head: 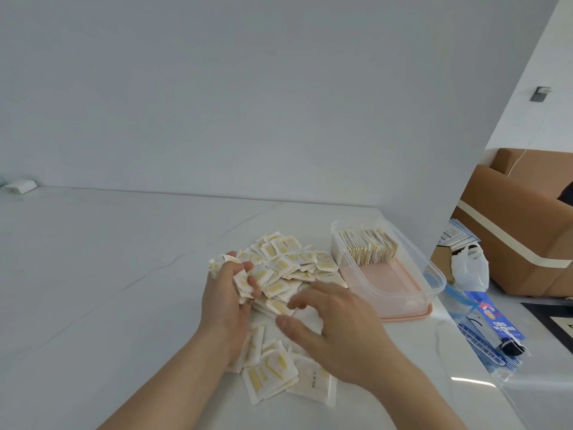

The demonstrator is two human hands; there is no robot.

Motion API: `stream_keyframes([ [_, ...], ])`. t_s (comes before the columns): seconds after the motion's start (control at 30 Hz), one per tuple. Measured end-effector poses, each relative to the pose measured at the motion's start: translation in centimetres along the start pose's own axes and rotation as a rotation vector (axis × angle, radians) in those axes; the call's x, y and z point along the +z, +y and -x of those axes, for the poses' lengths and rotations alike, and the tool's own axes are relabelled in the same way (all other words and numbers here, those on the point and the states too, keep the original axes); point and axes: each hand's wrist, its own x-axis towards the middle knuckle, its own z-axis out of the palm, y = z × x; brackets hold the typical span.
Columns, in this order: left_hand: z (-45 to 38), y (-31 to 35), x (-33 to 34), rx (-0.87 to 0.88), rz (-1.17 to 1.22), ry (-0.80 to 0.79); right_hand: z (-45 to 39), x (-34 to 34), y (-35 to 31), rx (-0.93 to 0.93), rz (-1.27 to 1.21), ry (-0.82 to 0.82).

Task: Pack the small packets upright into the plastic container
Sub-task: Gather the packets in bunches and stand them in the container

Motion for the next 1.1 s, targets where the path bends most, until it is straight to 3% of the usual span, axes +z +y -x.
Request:
stream_keyframes([
  [0.07,-0.3,0.2,-0.4,0.076,-0.035,0.016,1.3,-0.4,-0.6,0.091,0.17,-0.26],
  [0.13,-0.3,0.3,-0.4,0.113,-0.08,0.008,1.7,0.2,-1.4,0.099,0.256,-0.392],
  [0.37,0.0,0.5,-0.3,0.176,-0.136,-0.015,1.4,1.8,-1.4,0.09,0.168,-0.377],
  [0.73,1.0,0.0,0.5,0.216,-0.296,-0.152,0.7,4.6,-1.9,0.142,-0.064,-0.226],
  [0.93,1.3,0.1,0.7,0.168,-0.41,-0.2,-0.5,2.3,0.3,0.311,-0.516,0.046],
  [1.1,1.7,-0.8,1.1,0.01,-0.384,-0.241,-1.0,0.5,1.5,0.347,-0.679,0.237],
])
